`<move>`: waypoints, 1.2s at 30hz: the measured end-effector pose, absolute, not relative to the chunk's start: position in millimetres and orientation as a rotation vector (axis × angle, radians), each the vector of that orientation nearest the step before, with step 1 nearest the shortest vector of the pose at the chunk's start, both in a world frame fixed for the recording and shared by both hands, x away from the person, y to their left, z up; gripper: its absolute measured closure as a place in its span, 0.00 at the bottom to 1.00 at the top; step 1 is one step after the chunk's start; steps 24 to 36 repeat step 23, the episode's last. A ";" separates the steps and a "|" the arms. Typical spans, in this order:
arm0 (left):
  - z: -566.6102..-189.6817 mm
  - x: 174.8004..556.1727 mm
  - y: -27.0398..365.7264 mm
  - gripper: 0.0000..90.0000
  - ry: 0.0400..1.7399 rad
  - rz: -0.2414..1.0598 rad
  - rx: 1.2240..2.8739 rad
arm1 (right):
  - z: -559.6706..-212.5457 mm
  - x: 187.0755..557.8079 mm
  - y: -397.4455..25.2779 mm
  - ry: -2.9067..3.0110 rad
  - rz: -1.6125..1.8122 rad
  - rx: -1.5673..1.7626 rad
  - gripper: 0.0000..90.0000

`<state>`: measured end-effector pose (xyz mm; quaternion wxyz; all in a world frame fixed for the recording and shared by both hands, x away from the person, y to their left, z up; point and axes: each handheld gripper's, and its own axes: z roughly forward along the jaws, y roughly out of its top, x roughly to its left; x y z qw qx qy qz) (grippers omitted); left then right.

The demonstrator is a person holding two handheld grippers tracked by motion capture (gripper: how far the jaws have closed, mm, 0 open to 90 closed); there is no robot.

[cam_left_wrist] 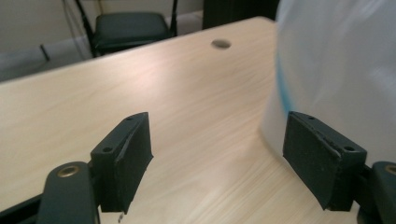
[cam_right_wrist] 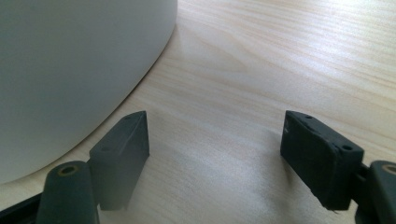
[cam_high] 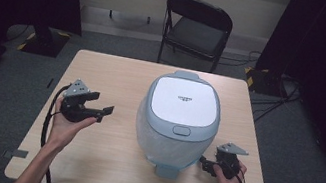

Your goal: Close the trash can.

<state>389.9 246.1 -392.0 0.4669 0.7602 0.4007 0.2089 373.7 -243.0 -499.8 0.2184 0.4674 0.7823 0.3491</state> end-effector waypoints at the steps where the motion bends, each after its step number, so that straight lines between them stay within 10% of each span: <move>1: -398.6 389.1 250.4 0.25 1.004 0.510 1.861 | -499.8 373.7 -243.0 2.165 0.966 1.294 0.25; 14: -484.1 381.4 287.2 0.23 1.198 0.489 1.991 | -499.8 373.7 -243.0 2.165 0.965 1.294 0.25; 36: -499.8 380.8 287.1 0.22 1.171 0.504 2.067 | -499.8 373.7 -243.0 2.165 0.965 1.295 0.25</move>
